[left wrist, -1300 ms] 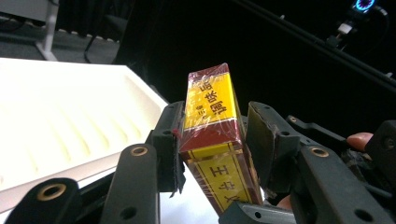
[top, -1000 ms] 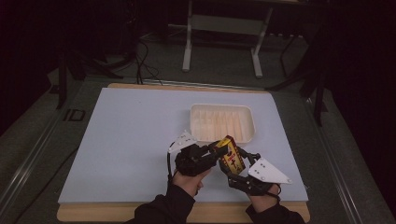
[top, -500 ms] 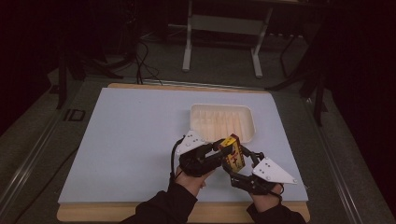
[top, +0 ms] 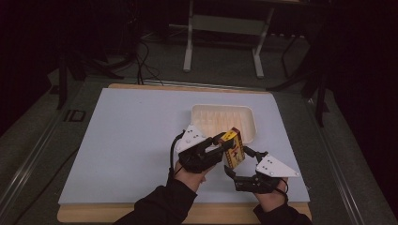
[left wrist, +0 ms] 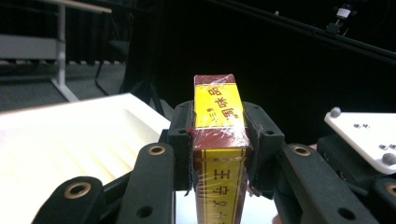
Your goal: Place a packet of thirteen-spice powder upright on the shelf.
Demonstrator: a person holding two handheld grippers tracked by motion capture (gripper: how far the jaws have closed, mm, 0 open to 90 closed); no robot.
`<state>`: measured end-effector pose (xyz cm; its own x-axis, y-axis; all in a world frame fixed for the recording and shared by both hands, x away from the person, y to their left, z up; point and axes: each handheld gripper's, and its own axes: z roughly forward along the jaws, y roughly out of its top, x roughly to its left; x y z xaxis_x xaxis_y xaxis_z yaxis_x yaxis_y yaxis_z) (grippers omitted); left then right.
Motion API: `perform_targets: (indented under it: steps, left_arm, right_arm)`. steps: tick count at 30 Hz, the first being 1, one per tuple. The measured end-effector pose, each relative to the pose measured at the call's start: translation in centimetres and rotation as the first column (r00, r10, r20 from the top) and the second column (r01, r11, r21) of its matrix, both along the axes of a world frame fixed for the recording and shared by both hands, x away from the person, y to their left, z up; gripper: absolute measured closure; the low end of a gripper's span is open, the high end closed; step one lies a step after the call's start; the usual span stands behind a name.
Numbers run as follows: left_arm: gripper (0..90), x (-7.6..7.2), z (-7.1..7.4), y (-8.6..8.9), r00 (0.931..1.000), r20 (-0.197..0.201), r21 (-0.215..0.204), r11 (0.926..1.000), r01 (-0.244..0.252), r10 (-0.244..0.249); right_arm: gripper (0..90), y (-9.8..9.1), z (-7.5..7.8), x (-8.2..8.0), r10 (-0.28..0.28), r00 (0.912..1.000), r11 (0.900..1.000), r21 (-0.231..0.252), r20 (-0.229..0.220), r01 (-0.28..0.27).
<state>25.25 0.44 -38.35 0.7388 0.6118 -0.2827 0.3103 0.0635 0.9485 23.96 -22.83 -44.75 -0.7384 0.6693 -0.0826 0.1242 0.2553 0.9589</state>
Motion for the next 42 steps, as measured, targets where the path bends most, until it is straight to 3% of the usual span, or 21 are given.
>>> perform_targets:
  steps: [8, 17, 18, 23, 28, 29, 30, 32, 34, 35, 36, 42]
  left_arm:
    - [69.1, 1.2, 0.6, 0.9, 0.9967, 0.024, 0.019, 0.9968, -0.078, 0.077]
    - [69.1, 2.6, 0.3, 1.4, 0.9807, 0.057, 0.053, 0.9803, -0.19, 0.187]
    - [69.1, 3.0, 0.2, 1.6, 0.9746, 0.074, 0.071, 0.9738, -0.216, 0.211]
    - [69.0, 4.1, -0.2, 2.1, 0.9581, 0.08, 0.086, 0.9557, -0.282, 0.275]
    - [69.0, 5.1, -1.0, 2.4, 0.9321, 0.102, 0.105, 0.928, -0.357, 0.347]
    - [69.0, 5.1, -1.0, 2.4, 0.9321, 0.102, 0.105, 0.928, -0.357, 0.347]
    - [69.0, 5.6, -1.2, 2.3, 0.9231, 0.096, 0.108, 0.918, -0.382, 0.372]
    - [69.0, 6.1, -1.4, 2.2, 0.9147, 0.094, 0.119, 0.9078, -0.402, 0.393]
    - [69.0, 6.6, -1.7, 1.9, 0.8988, 0.096, 0.122, 0.8911, -0.437, 0.428]
    - [69.0, 6.6, -1.7, 1.9, 0.8988, 0.096, 0.122, 0.8911, -0.437, 0.428]
    - [69.0, 7.2, -2.0, 1.8, 0.8865, 0.071, 0.12, 0.8784, -0.463, 0.457]
    - [68.9, 8.3, -3.2, 1.2, 0.855, 0.088, 0.153, 0.8411, -0.519, 0.511]
  right_arm:
    - [12.3, -1.2, -0.1, 0.1, -0.019, 0.9998, 0.9998, -0.002, -0.011, 0.019]
    - [12.6, -1.9, -0.2, 0.0, -0.054, 0.9985, 0.9983, -0.022, -0.004, 0.054]
    - [12.6, -2.0, -0.2, -0.1, -0.055, 0.9985, 0.9982, -0.022, -0.005, 0.055]
    - [13.2, -2.0, -0.5, -0.2, -0.054, 0.9984, 0.9981, -0.03, -0.015, 0.053]
    - [13.2, -1.8, -0.5, -0.3, -0.052, 0.9986, 0.998, -0.036, 0.0, 0.052]
    - [13.2, -1.8, -0.5, -0.3, -0.052, 0.9986, 0.998, -0.036, 0.0, 0.052]
    - [13.2, -1.8, -0.5, -0.2, -0.05, 0.9987, 0.9982, -0.033, 0.001, 0.05]
    - [13.2, -1.8, -0.5, -0.3, -0.05, 0.9987, 0.9982, -0.034, 0.007, 0.05]
    - [13.2, -1.8, -0.5, -0.3, -0.048, 0.9988, 0.9983, -0.031, 0.008, 0.049]
    - [13.2, -1.8, -0.5, -0.3, -0.048, 0.9988, 0.9983, -0.031, 0.008, 0.049]
    - [13.2, -1.7, -0.5, -0.3, -0.048, 0.9988, 0.9983, -0.034, 0.009, 0.048]
    - [13.2, -1.8, -0.6, -0.4, -0.044, 0.9988, 0.9981, -0.043, 0.02, 0.045]
